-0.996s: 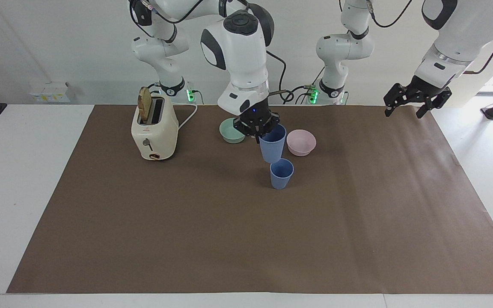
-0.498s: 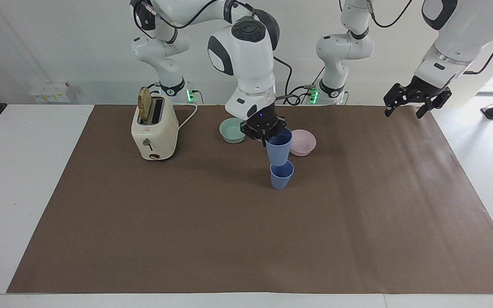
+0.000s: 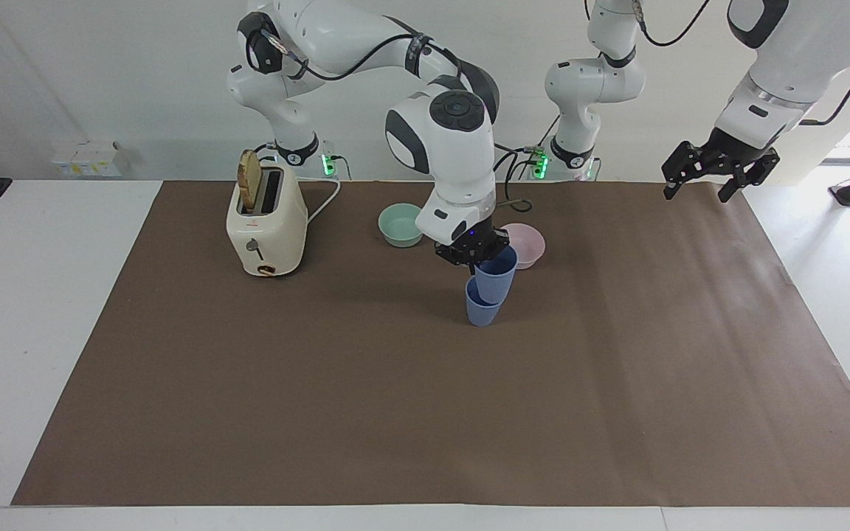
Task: Stack blue cups with both arms
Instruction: 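Lower the held cup into the center blue cup and open the right gripper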
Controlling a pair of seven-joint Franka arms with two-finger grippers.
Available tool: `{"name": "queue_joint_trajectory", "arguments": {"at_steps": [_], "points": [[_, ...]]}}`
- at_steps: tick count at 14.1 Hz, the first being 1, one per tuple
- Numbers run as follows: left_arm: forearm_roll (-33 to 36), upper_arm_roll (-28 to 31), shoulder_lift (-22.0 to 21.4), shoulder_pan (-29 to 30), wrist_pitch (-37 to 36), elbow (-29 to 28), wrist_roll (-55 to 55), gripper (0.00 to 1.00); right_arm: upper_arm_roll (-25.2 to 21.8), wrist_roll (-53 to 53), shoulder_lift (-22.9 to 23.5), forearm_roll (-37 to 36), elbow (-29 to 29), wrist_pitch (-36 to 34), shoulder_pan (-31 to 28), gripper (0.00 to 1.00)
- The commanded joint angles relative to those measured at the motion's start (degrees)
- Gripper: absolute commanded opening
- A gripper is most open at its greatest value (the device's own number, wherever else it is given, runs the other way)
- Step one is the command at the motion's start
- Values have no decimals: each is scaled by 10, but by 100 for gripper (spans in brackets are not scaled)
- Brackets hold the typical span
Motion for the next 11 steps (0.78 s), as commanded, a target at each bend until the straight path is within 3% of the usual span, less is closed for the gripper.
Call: {"name": "queue_joint_trajectory", "arguments": {"at_steps": [1, 6, 11], "points": [[8, -5, -18, 9, 3, -20, 10, 100, 2, 17, -7, -8, -6, -12, -3, 0], [8, -5, -18, 9, 3, -20, 10, 100, 3, 17, -20, -11, -5, -37, -5, 0], [8, -5, -18, 9, 4, -20, 9, 100, 5, 15, -19, -10, -15, -8, -16, 0]]}}
